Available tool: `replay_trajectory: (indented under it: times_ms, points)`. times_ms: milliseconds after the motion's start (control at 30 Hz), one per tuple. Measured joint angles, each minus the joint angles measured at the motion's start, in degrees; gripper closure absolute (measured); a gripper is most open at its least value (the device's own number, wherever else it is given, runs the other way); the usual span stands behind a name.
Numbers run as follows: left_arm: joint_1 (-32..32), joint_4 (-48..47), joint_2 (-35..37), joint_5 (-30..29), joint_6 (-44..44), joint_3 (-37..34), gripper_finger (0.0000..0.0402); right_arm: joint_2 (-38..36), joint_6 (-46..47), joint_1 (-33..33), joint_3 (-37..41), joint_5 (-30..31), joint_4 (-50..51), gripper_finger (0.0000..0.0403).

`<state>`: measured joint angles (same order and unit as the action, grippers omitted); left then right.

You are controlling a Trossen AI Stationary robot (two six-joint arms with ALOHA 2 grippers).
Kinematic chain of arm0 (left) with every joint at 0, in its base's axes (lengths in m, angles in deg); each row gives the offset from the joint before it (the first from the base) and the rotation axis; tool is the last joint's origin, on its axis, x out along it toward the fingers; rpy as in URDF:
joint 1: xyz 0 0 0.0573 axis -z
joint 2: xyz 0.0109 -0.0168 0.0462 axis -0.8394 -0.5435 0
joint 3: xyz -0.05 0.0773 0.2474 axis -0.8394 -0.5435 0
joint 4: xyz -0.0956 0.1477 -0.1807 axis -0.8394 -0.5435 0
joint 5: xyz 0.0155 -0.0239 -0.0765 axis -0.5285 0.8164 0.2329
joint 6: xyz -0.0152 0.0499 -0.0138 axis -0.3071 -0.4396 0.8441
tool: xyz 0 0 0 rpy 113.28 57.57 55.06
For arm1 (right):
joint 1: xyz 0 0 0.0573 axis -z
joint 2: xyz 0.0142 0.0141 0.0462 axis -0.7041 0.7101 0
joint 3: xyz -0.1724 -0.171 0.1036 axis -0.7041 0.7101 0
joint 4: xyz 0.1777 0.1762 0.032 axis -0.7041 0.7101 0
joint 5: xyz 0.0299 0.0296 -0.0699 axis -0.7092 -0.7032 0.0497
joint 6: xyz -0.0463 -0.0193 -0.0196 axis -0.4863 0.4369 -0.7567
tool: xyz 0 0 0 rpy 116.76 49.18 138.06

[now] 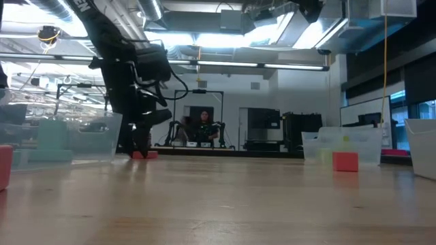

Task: Sort & place blocks by color
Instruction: Put the top left orange block into the gray bin

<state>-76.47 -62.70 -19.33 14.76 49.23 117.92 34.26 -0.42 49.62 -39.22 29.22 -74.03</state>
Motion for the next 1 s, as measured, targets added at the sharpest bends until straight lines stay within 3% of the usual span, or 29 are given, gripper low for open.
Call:
replay_trajectory:
  times_ms: [267,600,800,1000]
  points:
    - [2.1,-0.4,11.4,-1.7,-8.7,-0.1,0.0291,0.0,0.2,0.0,0.0,0.0,-1.0,0.0114]
    - [17.6,10.0,28.7,-2.5,-21.7,-0.1,0.0291,0.9,4.4,-0.2,0.0,-0.1,-4.8,0.0114]
    - [26.1,21.2,29.7,-0.6,-25.2,-0.1,0.0291,4.8,1.6,-1.9,0.0,-0.2,-12.5,0.0114]
    - [30.7,32.0,25.0,-2.4,-25.4,0.9,0.0291,10.4,-1.3,-4.5,0.0,-0.5,-21.7,0.0114]
